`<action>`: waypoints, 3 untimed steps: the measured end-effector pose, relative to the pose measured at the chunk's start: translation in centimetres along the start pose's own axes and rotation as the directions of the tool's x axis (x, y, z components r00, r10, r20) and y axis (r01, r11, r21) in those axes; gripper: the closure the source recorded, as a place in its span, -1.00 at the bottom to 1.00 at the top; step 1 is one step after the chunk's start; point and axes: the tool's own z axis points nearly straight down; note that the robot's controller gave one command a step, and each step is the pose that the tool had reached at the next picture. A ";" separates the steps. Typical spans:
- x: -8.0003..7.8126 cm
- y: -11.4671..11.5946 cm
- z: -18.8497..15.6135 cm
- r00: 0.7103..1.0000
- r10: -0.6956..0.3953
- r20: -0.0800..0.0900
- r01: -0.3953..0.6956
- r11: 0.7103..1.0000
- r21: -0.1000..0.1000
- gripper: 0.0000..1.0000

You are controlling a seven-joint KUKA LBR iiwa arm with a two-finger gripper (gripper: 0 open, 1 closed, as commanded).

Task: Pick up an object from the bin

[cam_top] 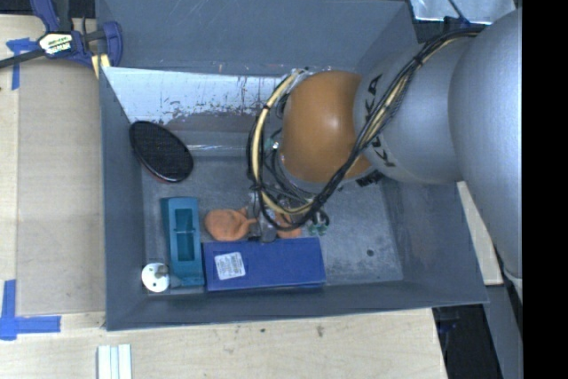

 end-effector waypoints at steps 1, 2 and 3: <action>0.0 0.0 0.0 1.000 0.000 0.000 0.000 1.000 0.000 1.00; 0.8 2.7 -1.6 0.991 -0.136 0.008 0.136 0.991 0.001 1.00; 0.8 2.7 -1.6 0.991 -0.135 0.008 0.135 0.991 0.001 1.00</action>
Offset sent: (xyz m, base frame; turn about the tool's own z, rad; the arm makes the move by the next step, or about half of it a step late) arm -0.0152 0.0267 0.0141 -0.1394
